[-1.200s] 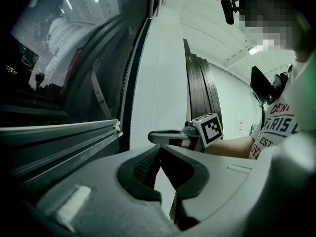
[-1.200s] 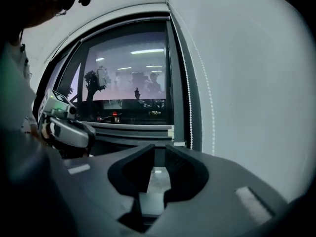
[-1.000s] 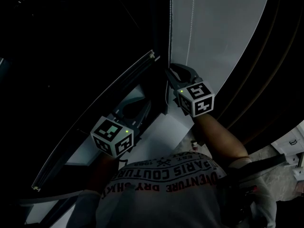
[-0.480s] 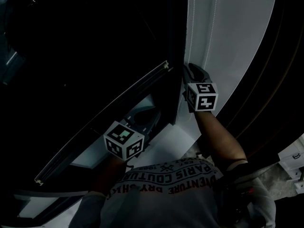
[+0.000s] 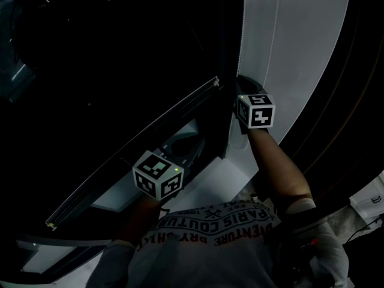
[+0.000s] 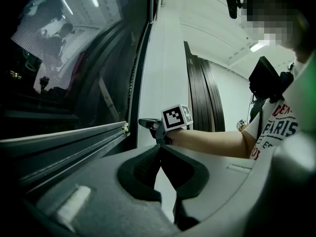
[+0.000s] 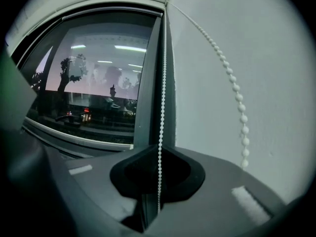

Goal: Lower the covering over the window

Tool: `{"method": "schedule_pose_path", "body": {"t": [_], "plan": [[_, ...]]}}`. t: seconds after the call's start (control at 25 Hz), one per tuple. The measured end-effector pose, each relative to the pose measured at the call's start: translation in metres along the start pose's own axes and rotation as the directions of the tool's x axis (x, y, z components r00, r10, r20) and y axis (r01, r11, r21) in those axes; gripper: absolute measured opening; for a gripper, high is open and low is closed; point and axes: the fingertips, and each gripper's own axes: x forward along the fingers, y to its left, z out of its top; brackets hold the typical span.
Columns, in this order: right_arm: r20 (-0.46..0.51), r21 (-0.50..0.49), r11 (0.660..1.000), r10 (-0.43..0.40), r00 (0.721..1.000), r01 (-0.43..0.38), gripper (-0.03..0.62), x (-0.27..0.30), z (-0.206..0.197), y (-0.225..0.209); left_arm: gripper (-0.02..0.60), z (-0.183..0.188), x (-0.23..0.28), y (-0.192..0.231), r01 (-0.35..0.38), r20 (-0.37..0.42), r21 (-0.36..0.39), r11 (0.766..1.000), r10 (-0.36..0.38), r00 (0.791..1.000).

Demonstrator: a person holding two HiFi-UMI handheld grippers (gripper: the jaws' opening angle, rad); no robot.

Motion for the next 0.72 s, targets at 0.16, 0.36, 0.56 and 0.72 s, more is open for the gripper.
{"method": "schedule_pose_path", "body": {"t": [0.16,0.36,0.56,0.72], "plan": [[-0.003,-0.008,1.0,0.011,1.0,-0.011,0.014,-0.003,-0.002,-0.002,0.002,-0.001,0.002,-0.002,0.009,-0.005,0.005,1.0,-0.009,1.0],[0.021,-0.006,0.993,0.121,0.992,-0.121,0.014,-0.024,-0.003,0.014,0.002,-0.001,0.007,-0.006,0.054,0.021,-0.013,0.998,-0.053,0.998],[0.013,0.031,0.959,0.282,0.959,-0.282,0.017,-0.053,-0.013,0.037,0.002,-0.004,0.017,-0.015,0.095,0.023,-0.018,0.995,-0.095,0.995],[0.071,0.078,0.928,0.36,0.93,-0.365,0.017,-0.079,-0.017,0.051,0.002,-0.003,0.023,-0.013,0.121,0.042,-0.021,0.992,-0.12,0.992]]}}
